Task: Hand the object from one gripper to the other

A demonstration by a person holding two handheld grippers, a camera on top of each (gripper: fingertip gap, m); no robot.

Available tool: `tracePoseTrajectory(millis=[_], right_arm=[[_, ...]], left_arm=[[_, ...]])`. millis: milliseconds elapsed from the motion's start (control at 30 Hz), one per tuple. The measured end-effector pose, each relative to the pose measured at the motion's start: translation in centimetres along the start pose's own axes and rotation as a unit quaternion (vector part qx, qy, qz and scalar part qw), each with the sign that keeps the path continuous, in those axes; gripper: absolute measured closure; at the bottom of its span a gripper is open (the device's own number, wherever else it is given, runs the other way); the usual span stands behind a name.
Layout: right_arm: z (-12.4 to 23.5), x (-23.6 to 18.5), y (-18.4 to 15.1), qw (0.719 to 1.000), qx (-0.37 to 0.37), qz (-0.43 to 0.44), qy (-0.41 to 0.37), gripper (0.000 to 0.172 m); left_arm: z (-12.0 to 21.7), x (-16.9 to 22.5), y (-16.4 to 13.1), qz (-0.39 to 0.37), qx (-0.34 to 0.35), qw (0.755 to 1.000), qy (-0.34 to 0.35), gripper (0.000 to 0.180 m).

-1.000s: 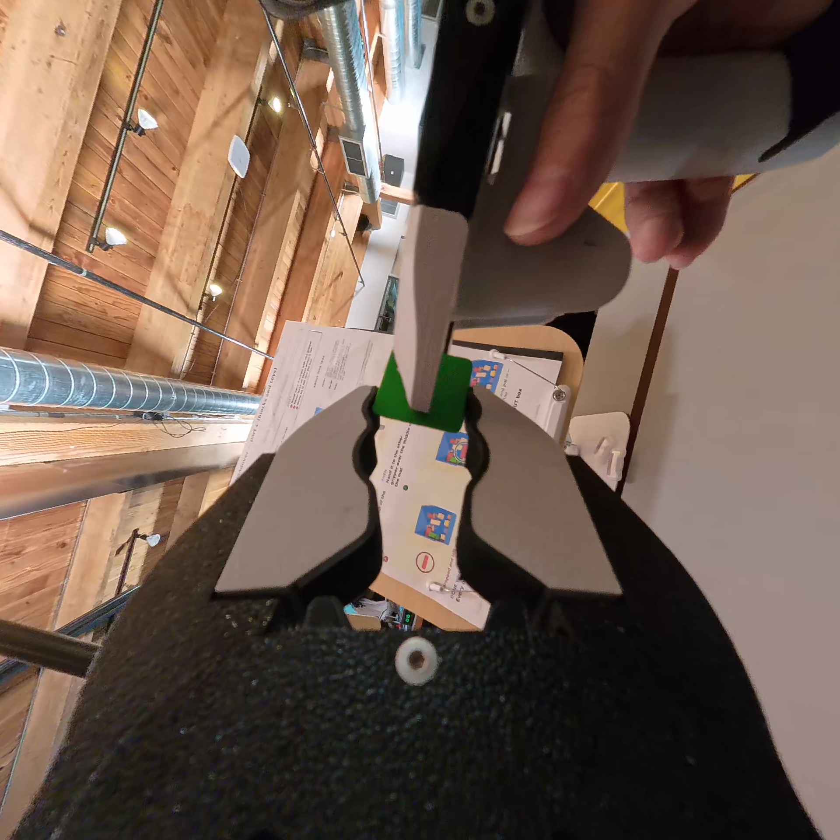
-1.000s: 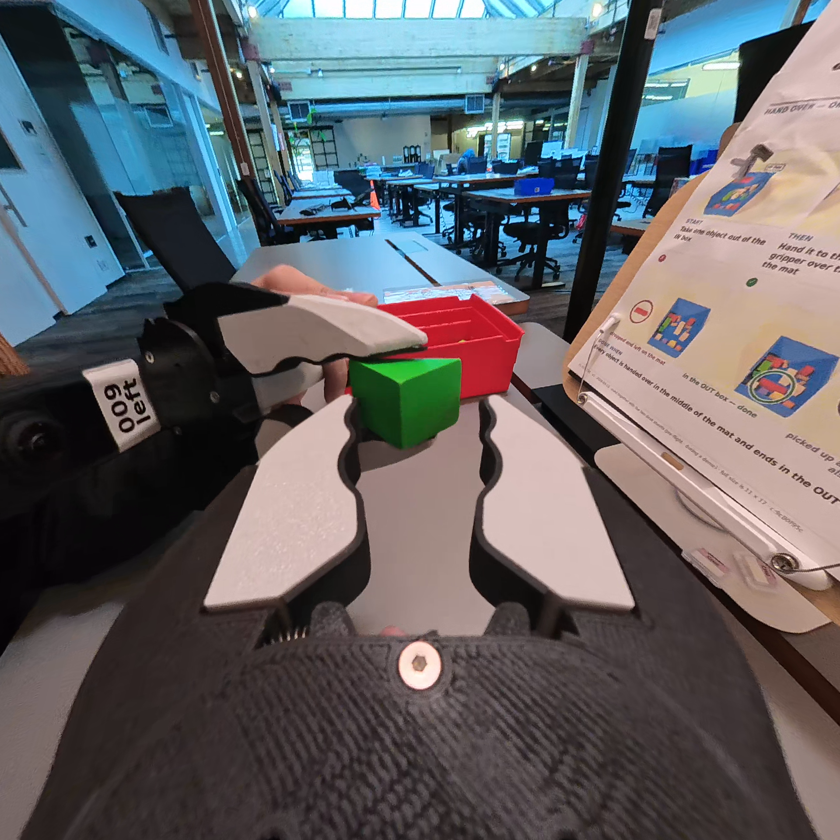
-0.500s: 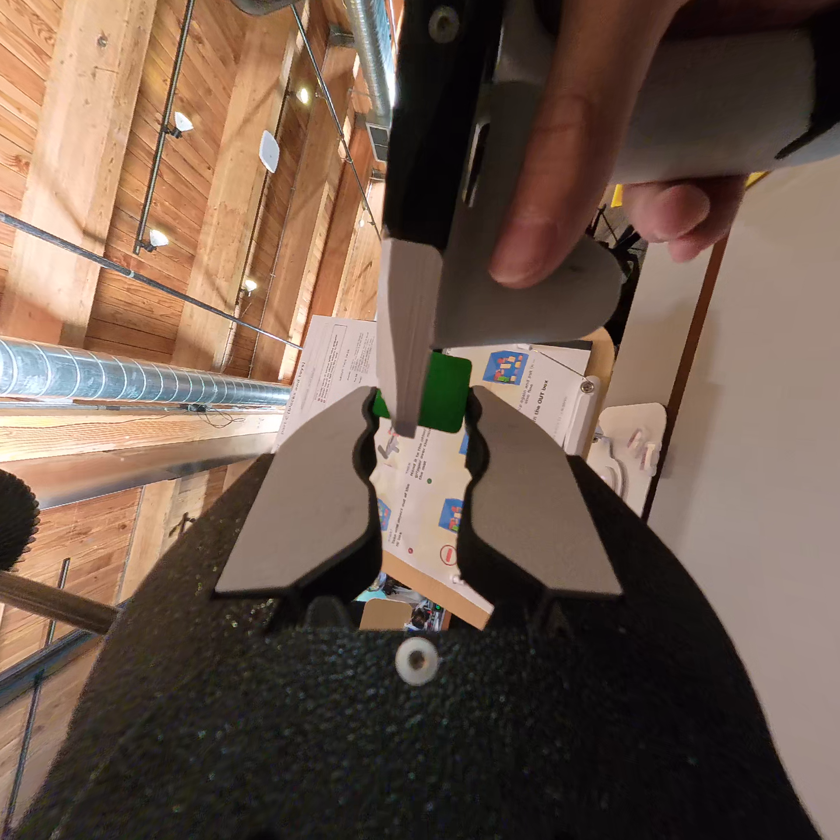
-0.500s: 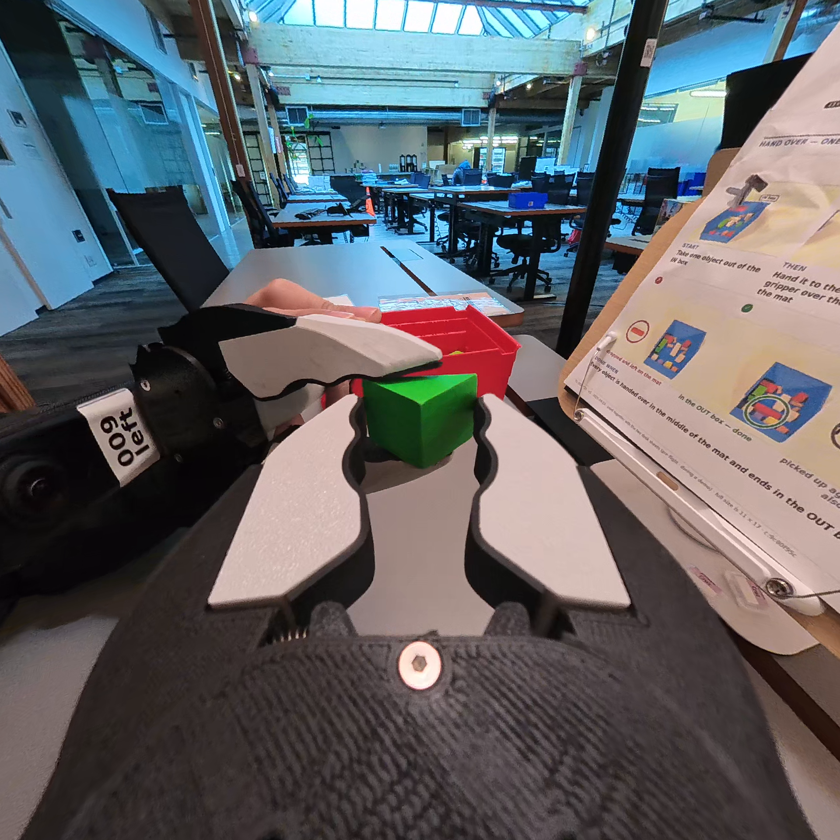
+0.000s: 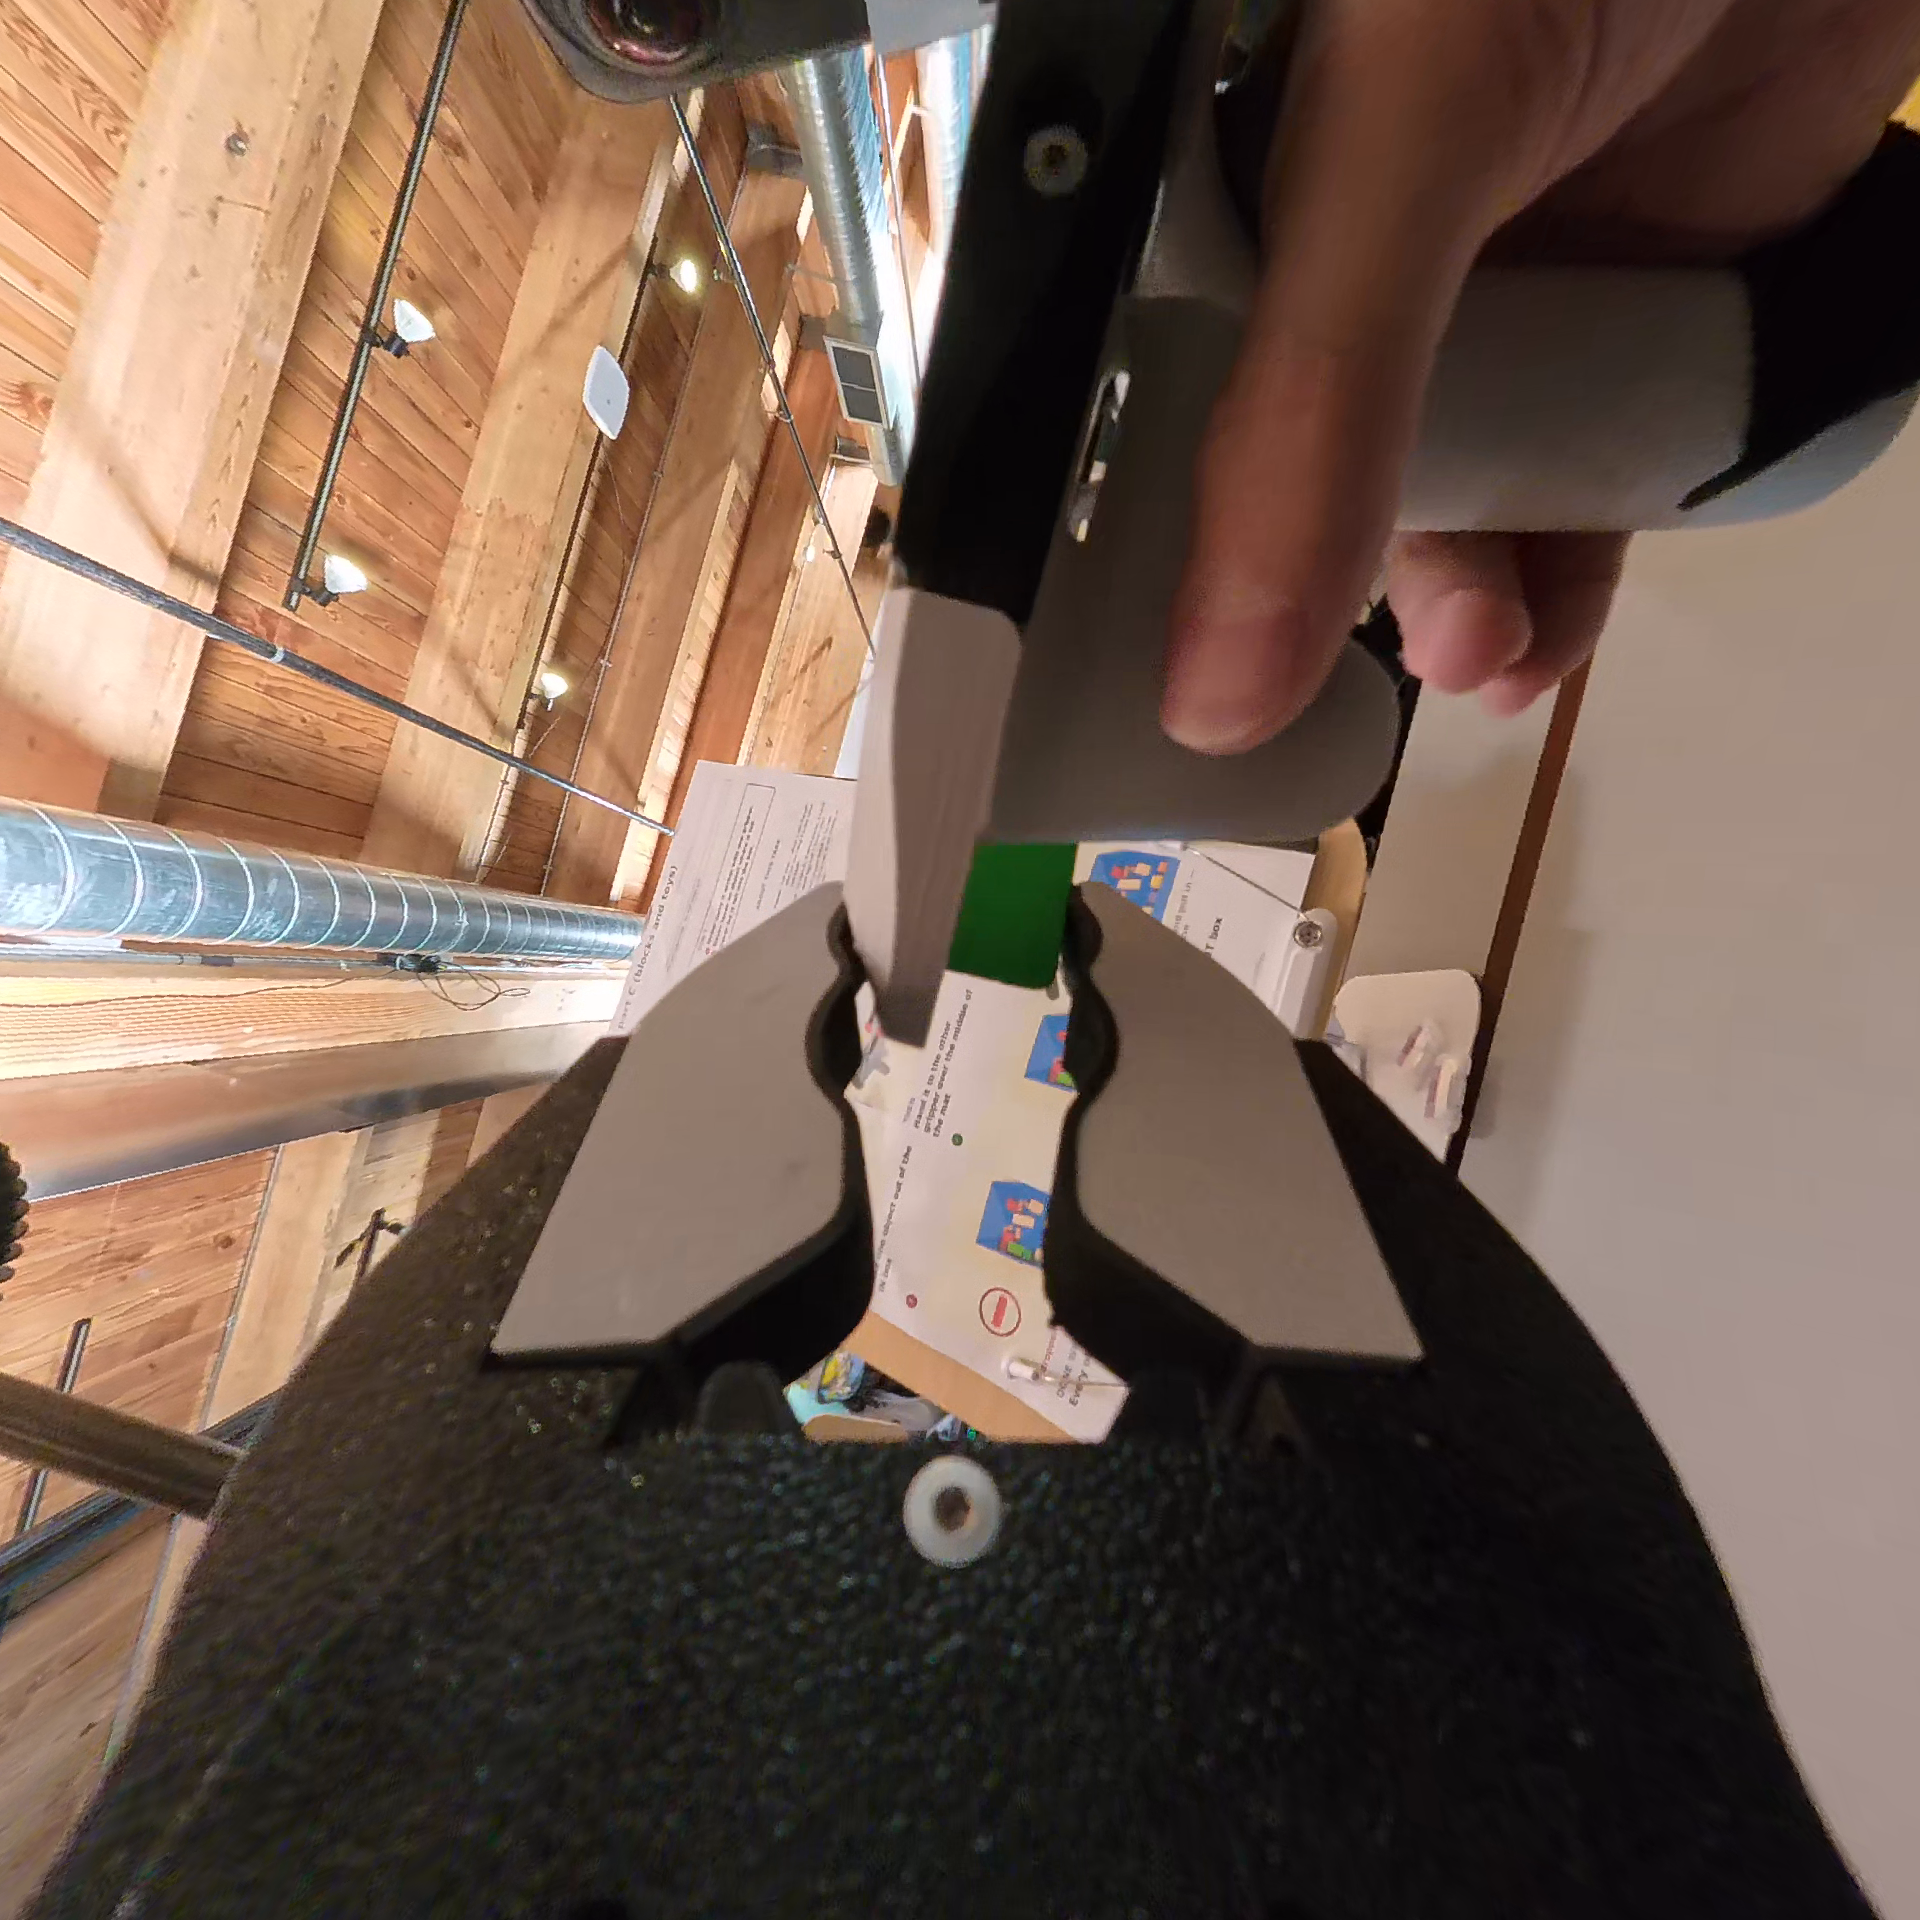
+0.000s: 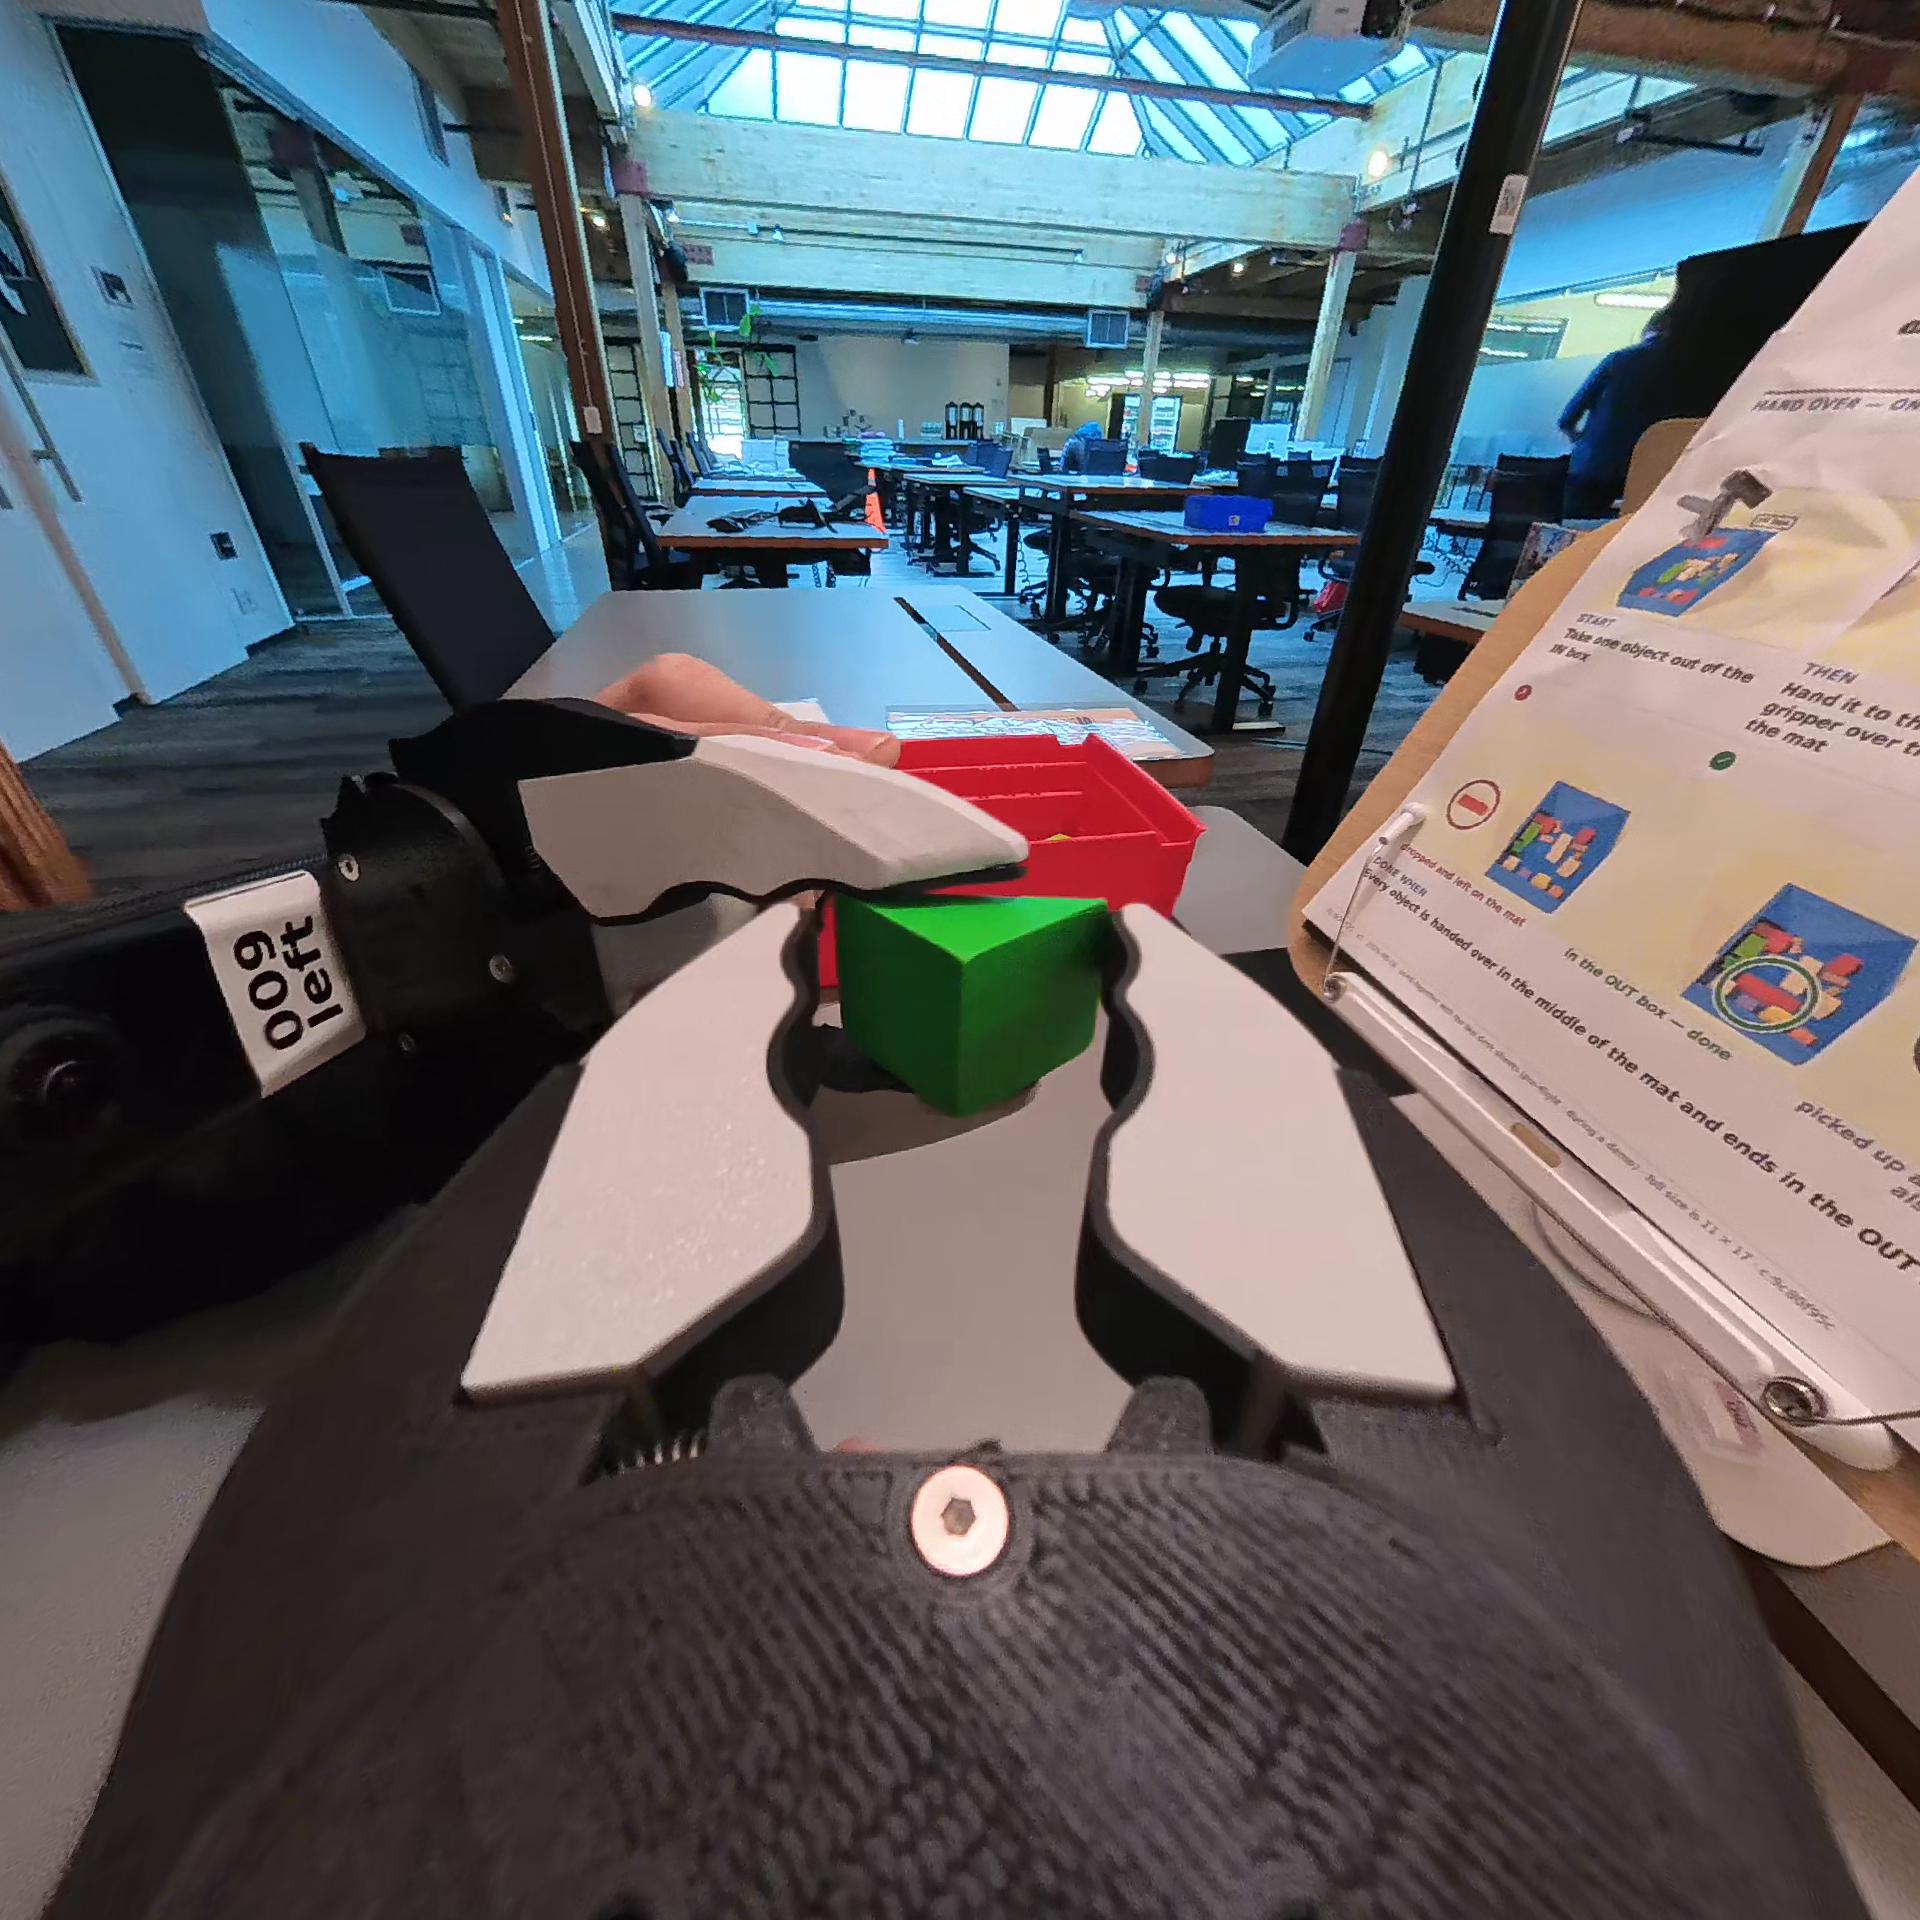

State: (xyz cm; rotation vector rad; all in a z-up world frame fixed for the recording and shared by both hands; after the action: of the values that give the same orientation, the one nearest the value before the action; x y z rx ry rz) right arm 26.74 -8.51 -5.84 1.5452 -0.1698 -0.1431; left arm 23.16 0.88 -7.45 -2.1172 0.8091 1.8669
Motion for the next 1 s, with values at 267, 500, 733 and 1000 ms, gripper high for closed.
tracePoseTrajectory(millis=[267,500,733,1000], right_arm=[[0.2,0.3,0.0,1.000,-0.022,-0.006,0.013,0.122],[4.4,3.5,1.2,0.998,0.020,-0.036,-0.044,0.122],[17.0,10.8,-1.1,0.935,-0.081,-0.064,-0.339,0.123],[27.4,14.3,-6.3,0.796,-0.250,-0.126,-0.536,0.123]], left_arm=[[0.0,0.2,0.1,0.029,0.010,0.999,-0.009,0.145],[0.0,-1.6,-1.3,0.201,-0.002,0.979,-0.020,0.123],[-0.5,-2.0,-4.2,0.370,-0.084,0.922,-0.077,0.127],[-1.0,-0.6,-6.4,0.475,-0.151,0.854,-0.149,0.126]])
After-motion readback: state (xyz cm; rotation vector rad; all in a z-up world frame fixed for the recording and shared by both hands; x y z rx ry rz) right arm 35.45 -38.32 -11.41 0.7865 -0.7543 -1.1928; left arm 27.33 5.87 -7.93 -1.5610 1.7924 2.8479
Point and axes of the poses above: each gripper's, where its closed fingertips meet, z back along the fingers, y out of its top, x = y × z across the jaws, the point moved 8 cm from there along z, back along the fingers, and after that the axes turned 2 degrees about -x, right-handed, at the moved point
